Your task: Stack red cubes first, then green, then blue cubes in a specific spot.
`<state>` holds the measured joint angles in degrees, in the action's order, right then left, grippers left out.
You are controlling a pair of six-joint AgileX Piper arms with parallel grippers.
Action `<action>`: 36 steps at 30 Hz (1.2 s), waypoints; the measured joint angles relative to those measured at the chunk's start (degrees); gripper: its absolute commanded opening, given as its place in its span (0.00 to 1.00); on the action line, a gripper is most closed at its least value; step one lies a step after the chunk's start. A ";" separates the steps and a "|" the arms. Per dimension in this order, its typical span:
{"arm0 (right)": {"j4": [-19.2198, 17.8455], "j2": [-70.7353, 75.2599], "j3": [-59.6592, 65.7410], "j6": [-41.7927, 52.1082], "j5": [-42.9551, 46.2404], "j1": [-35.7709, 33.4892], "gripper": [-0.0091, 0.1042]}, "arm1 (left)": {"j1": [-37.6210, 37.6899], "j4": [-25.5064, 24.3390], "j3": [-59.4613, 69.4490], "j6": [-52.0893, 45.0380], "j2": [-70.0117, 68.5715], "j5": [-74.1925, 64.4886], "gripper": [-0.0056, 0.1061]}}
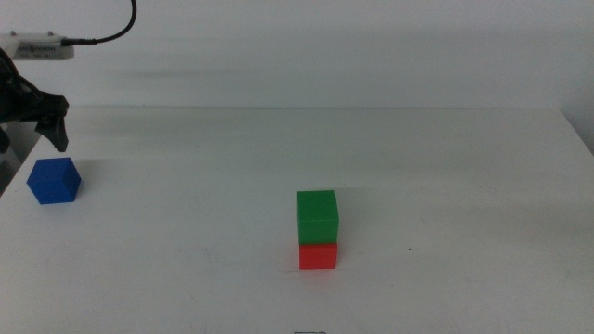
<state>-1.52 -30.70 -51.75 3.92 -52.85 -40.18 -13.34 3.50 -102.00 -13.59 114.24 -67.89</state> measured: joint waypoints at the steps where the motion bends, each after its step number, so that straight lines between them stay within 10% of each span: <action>1: -0.05 0.00 0.00 0.00 0.00 0.00 0.91 | -0.21 0.00 -0.34 -0.05 0.80 0.00 0.89; 25: -0.05 0.00 0.00 0.00 0.00 0.00 0.91 | -2.37 2.83 -0.85 -1.40 11.46 4.46 0.86; 36: -0.05 0.00 0.04 0.00 0.00 0.00 0.91 | -2.37 5.99 -1.91 -1.66 12.54 4.70 0.26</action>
<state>-1.57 -30.70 -51.71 3.92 -52.85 -40.18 -15.71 9.49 -103.91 -15.26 126.78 -63.19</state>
